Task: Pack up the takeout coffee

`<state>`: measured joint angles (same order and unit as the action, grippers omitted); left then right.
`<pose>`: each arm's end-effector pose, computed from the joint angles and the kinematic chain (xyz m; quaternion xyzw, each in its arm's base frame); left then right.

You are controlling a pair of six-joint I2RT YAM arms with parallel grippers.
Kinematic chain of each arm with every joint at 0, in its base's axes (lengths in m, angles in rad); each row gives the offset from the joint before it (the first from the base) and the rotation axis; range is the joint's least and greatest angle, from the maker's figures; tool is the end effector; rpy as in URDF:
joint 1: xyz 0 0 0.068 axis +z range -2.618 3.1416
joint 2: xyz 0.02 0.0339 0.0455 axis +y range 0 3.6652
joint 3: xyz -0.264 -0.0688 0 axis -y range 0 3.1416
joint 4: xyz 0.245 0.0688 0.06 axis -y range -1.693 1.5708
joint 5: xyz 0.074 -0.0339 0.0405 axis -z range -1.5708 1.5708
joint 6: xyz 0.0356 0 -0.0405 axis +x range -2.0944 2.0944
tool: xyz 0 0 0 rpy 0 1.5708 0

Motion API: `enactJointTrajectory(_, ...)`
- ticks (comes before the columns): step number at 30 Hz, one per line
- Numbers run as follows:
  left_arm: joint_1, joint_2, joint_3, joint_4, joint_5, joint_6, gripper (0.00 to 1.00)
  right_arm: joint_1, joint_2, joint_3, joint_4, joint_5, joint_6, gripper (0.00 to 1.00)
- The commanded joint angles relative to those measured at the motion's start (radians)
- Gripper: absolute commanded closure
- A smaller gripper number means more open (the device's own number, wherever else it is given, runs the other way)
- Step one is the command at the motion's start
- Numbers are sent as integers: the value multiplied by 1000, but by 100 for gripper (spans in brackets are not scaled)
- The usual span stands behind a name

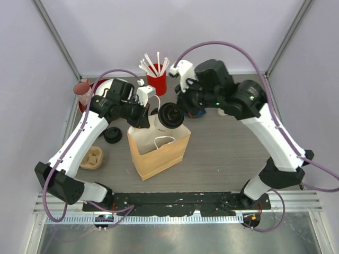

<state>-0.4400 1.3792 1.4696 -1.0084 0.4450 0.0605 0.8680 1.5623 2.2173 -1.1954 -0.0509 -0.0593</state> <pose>0.2403 -0.1301 0.3702 0.2973 0.8776 -0.2643 0.2677 0.1728 0.2068 0.5180 -0.4003 0.7725 0.2141 0.4441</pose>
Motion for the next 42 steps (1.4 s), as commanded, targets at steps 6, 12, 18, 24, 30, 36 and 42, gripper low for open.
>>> enactJointTrajectory(6,-35,-11,47,5,26,21,100,89,128,-25,-46,89,-134,99)
enactJointTrajectory(12,-39,-16,47,-6,37,33,100,118,153,-105,-26,63,-235,99)
enactJointTrajectory(18,-37,-16,40,-1,41,41,100,120,78,-314,71,-16,-379,99)
enactJointTrajectory(24,-37,-15,37,5,47,51,100,118,85,-370,56,-102,-520,99)
enactJointTrajectory(30,-39,-16,35,7,43,76,100,118,91,-467,43,-116,-611,99)
enactJointTrajectory(36,-39,-3,47,2,55,87,100,117,108,-464,28,-115,-629,99)
enactJointTrajectory(42,-37,-11,43,1,60,85,100,118,148,-476,22,-92,-606,99)
